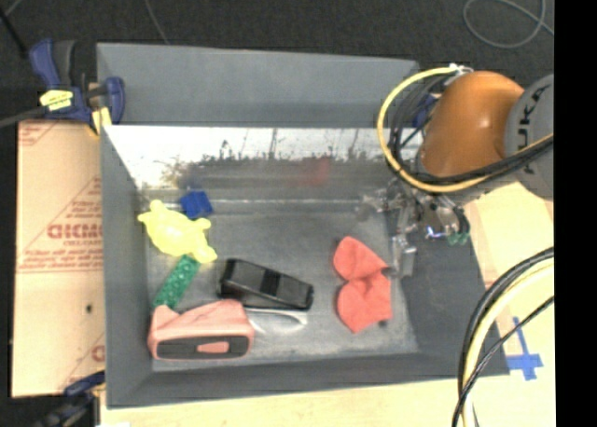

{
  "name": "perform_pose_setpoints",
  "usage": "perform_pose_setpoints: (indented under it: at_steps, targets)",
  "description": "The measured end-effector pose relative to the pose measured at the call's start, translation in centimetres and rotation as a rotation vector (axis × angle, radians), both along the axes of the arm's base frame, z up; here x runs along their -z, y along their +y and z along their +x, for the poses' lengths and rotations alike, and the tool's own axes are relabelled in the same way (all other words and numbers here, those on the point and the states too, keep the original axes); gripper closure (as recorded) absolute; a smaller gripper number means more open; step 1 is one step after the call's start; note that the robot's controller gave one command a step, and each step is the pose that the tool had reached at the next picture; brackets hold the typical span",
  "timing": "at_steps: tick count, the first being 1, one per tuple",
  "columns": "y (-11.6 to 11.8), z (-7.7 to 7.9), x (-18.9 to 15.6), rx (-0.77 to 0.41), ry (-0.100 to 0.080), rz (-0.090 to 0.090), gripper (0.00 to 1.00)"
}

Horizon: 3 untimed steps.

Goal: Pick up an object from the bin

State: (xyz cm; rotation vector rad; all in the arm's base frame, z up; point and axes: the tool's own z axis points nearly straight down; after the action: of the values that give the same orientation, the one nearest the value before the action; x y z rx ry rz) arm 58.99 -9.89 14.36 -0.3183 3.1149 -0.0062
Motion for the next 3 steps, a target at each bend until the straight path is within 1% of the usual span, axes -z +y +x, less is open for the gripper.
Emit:
perform_pose_setpoints:
  at_steps: [1,2,3]
  targets:
    - [0.6,-1.4,2.7,-0.383,0.009,-0.002,0.00]
    - [1.3,-1.2,2.0,-0.444,0.001,-0.004,0.00]
    - [1.1,-1.1,4.3,-0.585,0.001,-0.007,0.00]
